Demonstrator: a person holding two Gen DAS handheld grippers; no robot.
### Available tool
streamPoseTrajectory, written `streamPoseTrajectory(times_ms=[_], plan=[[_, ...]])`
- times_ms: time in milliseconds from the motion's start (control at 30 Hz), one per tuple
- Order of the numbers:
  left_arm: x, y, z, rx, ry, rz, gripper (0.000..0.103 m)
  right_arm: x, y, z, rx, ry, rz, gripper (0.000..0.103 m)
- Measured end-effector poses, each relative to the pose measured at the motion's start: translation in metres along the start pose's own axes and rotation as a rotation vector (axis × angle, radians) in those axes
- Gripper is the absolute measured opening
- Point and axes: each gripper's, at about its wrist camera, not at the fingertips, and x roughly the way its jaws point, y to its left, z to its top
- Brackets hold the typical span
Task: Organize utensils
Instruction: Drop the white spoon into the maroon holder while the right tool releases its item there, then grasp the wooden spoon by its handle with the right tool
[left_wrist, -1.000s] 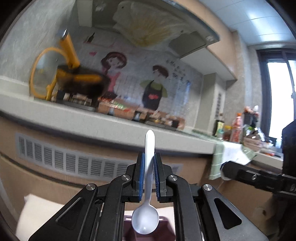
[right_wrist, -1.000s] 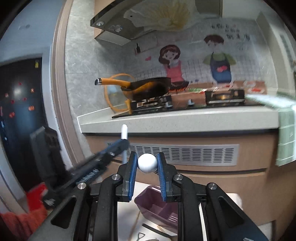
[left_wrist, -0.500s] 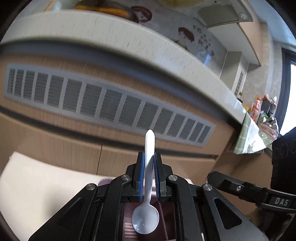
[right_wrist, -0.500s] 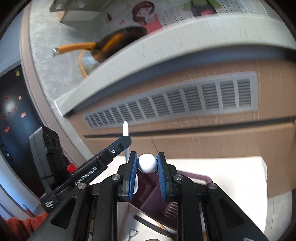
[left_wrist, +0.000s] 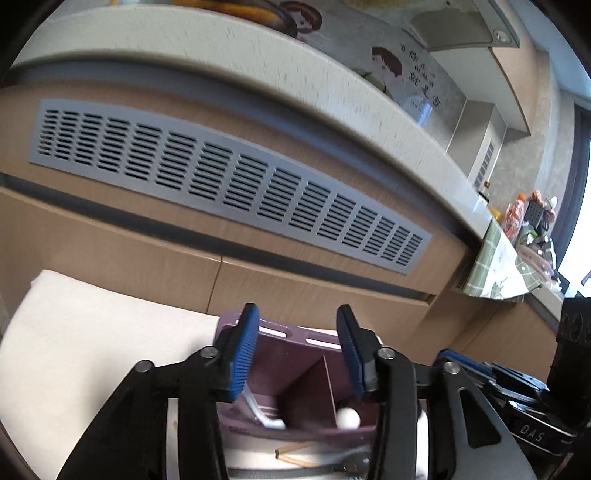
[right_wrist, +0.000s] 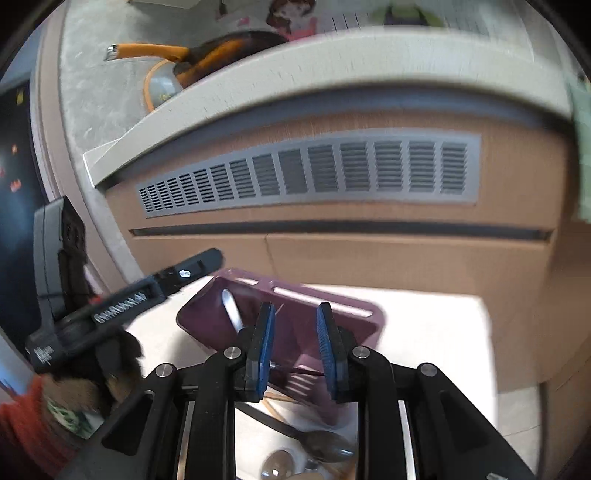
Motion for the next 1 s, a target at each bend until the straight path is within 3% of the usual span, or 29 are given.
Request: streamPoseTrajectory(times_ms=[133, 233, 467, 633, 733, 833, 1000], plan=[[-0.034, -0.006, -0.004, 0.024, -0.017, 0.049, 0.051, -0.029, 0.006, -0.010, -0.089, -0.033, -0.090, 0.023], [-0.051, -0.007, -0.018, 0.035, 0.017, 0.101, 0.056, -0.041, 0.003, -0.024, -0.123, -0.007, -0.136, 0.024], [-0.069, 0.018, -0.064, 0.112, 0.164, 0.152, 0.067, -0.027, -0.008, -0.082, -0.181, 0.197, -0.199, 0.024], [-0.070, 0.038, -0.084, 0.077, 0.251, 0.157, 0.068, -0.006, -0.028, -0.105, -0.062, 0.298, -0.196, 0.024], [-0.068, 0.046, -0.088, 0.065, 0.263, 0.176, 0.068, 0.015, -0.046, -0.105, 0.057, 0.330, -0.259, 0.024], [-0.069, 0.055, -0.087, 0.052, 0.267, 0.189, 0.068, 0.027, -0.057, -0.105, 0.140, 0.346, -0.254, 0.024], [-0.066, 0.062, -0.091, 0.047, 0.286, 0.192, 0.069, 0.040, -0.057, -0.108, 0.166, 0.351, -0.256, 0.027]])
